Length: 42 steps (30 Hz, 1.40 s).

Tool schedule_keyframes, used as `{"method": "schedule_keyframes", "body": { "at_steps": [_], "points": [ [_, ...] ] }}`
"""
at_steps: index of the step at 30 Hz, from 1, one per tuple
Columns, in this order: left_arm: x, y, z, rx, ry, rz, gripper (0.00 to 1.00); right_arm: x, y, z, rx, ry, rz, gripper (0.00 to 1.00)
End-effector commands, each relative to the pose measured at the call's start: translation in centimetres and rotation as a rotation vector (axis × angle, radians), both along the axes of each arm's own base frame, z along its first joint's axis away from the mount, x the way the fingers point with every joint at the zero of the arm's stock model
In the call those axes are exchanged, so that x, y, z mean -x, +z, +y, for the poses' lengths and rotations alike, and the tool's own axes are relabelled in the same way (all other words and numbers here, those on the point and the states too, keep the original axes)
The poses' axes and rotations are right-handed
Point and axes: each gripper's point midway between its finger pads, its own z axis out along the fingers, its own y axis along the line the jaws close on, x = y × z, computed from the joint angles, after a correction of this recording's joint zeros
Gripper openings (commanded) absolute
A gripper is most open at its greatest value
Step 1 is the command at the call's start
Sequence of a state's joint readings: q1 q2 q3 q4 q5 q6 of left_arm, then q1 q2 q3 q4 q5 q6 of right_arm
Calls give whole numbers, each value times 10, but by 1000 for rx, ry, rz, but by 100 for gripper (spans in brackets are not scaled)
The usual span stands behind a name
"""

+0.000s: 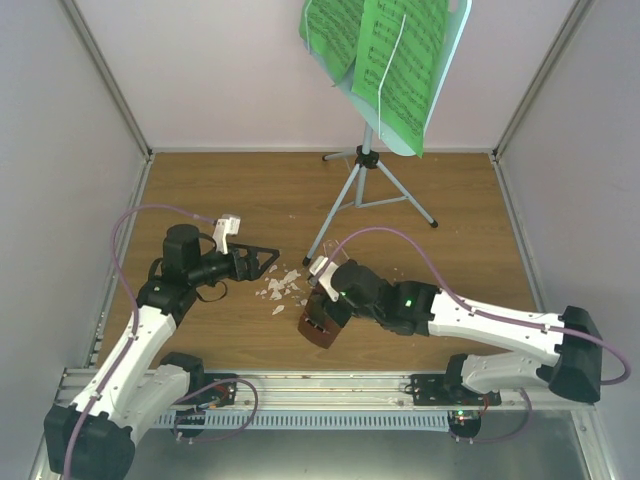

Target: Pack up the instrument practice props

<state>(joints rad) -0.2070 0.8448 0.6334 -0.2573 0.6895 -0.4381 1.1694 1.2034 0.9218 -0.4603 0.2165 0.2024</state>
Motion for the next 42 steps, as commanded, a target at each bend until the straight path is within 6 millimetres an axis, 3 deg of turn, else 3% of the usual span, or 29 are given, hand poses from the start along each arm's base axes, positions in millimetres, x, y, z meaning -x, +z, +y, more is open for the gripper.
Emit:
{"method": "schedule_keyframes", "body": {
  "at_steps": [1,8,18,22,25,30,36,42],
  "points": [
    [4,10,-4,30,-27,-52,99,-7,18,20,-43,118,-127,35],
    [4,11,-6,35,-33,-55,99,-11,13,14,-41,90,-150,38],
    [-2,43,7,-3,53,-157,99,-7,43,-10,-197,7,-156,88],
    [8,29,-1,1,-16,-113,99,-5,51,-29,-325,-58,-137,97],
    [18,18,-9,28,-71,-80,96,0,49,-35,-423,-85,-107,100],
    [45,11,-40,106,-235,-46,82,6,46,-41,-555,-102,-77,100],
    [81,2,-74,103,-415,-19,72,9,47,-48,-600,-103,-96,100],
    [101,-7,-88,85,-485,-1,59,17,54,-57,-660,-52,-172,100]
  ]
}}
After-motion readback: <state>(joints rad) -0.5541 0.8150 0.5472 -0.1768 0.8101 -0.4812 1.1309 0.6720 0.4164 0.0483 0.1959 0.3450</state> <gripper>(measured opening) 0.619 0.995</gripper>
